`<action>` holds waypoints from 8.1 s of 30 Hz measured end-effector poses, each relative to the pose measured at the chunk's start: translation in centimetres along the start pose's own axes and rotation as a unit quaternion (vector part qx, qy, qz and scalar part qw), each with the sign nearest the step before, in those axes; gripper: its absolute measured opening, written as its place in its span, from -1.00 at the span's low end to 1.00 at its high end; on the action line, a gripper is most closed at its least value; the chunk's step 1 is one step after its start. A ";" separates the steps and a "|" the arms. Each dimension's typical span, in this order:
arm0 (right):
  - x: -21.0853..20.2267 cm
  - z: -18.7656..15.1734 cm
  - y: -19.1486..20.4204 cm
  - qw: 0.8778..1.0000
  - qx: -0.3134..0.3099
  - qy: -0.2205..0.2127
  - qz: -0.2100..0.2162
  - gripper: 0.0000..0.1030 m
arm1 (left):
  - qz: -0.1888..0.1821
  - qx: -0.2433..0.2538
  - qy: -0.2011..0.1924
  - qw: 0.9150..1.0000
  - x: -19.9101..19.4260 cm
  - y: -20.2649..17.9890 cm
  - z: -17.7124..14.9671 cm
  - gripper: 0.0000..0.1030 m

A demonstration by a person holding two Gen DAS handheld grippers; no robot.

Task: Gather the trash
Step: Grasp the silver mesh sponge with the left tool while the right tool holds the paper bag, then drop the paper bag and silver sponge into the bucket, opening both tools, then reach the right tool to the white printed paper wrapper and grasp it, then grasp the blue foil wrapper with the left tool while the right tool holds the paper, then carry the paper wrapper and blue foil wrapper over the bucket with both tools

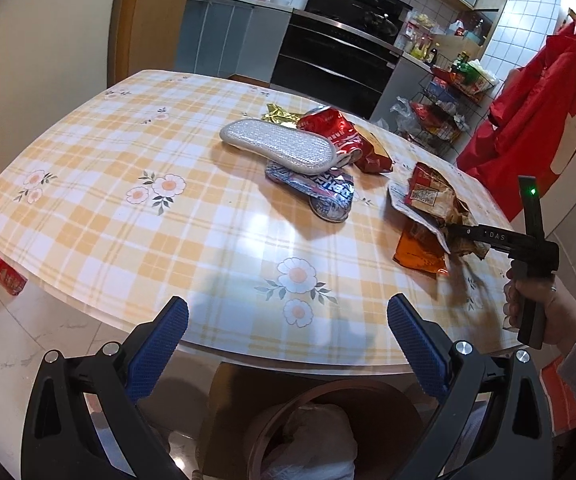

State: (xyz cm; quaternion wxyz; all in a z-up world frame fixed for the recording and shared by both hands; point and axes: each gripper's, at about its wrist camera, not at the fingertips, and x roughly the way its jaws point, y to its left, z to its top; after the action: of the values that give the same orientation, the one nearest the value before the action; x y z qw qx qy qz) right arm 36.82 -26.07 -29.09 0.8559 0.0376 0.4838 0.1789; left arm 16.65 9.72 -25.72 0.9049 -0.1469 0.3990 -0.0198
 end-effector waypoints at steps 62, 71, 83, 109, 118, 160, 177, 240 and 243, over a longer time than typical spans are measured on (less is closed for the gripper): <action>-15.5 -5.8 5.4 0.990 0.006 -0.139 0.026 -0.19 | -0.145 -0.068 -0.092 0.983 -3.2 1.3 14.8 -0.81; -18.1 -10.4 8.0 0.992 -0.036 -0.116 0.031 -0.19 | -0.158 -0.030 -0.113 0.980 -10.9 -0.9 10.2 -0.81; -17.9 -17.4 11.5 0.996 -0.065 -0.049 0.043 -0.19 | -0.165 -0.031 -0.123 0.978 -16.1 -1.2 4.0 -0.81; -22.5 -17.1 7.7 0.991 0.021 -0.133 0.024 0.88 | -0.146 -0.001 -0.091 0.985 -14.4 -3.9 -4.2 -0.81; -22.9 -17.3 5.7 0.989 0.047 -0.140 0.007 0.89 | -0.159 0.017 -0.036 0.986 -11.6 -5.7 -6.2 0.61; -11.3 -11.2 9.9 0.990 -0.088 -0.075 -0.083 0.89 | -0.009 0.020 -0.008 1.000 -4.0 -0.8 -4.6 0.89; 5.3 -0.5 14.7 0.961 -0.214 0.014 -0.176 0.58 | -0.036 -0.014 0.011 0.999 2.4 1.2 0.4 0.86; -8.8 -7.2 0.3 0.985 0.128 -0.113 0.016 -0.75 | -0.117 -0.090 0.000 0.989 11.8 -1.3 10.4 -0.95; -9.7 -6.9 0.4 0.983 0.131 -0.126 0.020 -0.75 | -0.117 -0.067 -0.011 0.991 9.8 -1.5 10.8 -0.95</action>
State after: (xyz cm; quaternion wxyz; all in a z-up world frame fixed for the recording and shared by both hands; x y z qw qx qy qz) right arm 26.34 -29.74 -24.78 0.8938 0.1814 0.3909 0.1243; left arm 31.35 9.45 -25.43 0.8888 -0.2527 0.3698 -0.0971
